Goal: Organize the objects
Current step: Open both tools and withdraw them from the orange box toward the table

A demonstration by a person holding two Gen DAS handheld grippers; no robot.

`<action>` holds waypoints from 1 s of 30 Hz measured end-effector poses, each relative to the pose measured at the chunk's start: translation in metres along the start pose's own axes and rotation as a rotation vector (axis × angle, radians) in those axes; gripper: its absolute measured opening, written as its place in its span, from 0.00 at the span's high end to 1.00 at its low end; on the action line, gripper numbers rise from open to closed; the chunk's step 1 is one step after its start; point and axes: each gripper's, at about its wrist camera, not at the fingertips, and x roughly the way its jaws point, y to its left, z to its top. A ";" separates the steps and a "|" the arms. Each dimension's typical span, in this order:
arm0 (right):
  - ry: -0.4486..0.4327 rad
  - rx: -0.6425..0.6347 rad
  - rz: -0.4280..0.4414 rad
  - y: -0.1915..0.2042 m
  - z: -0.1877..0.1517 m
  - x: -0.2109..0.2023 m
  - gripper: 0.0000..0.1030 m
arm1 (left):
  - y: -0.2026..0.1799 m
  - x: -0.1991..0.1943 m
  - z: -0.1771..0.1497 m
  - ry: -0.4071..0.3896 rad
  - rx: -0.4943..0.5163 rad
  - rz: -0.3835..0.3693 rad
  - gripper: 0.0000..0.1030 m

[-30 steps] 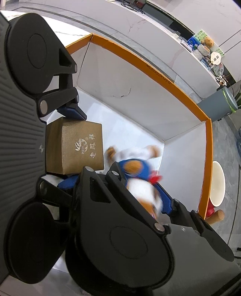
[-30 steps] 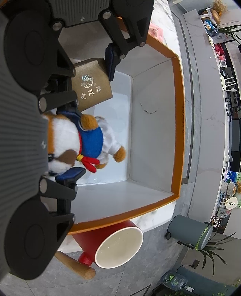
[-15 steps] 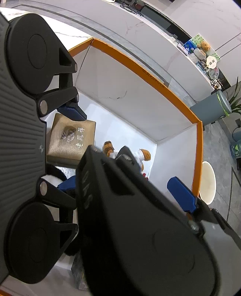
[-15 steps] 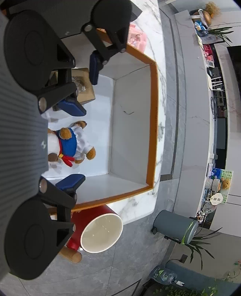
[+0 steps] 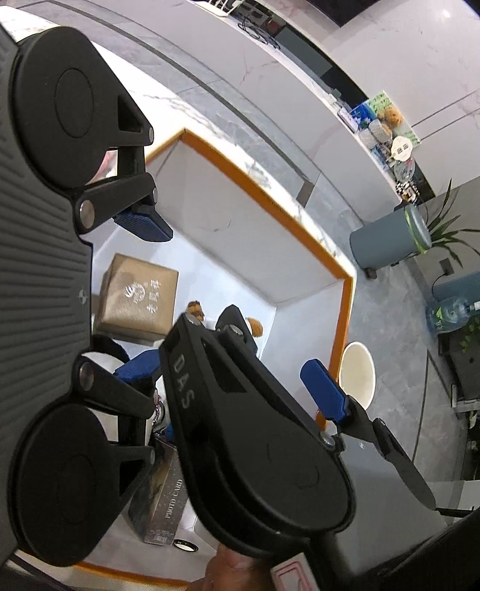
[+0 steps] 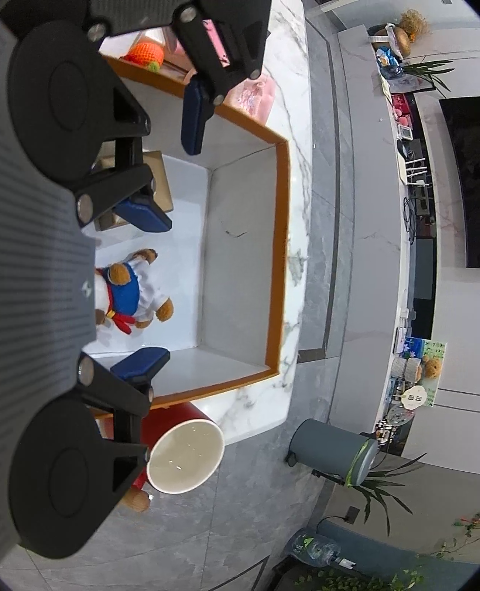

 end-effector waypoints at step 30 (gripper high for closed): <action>-0.135 -0.090 0.103 0.040 0.011 -0.053 0.27 | 0.033 -0.071 -0.065 -0.076 -0.200 -0.026 0.23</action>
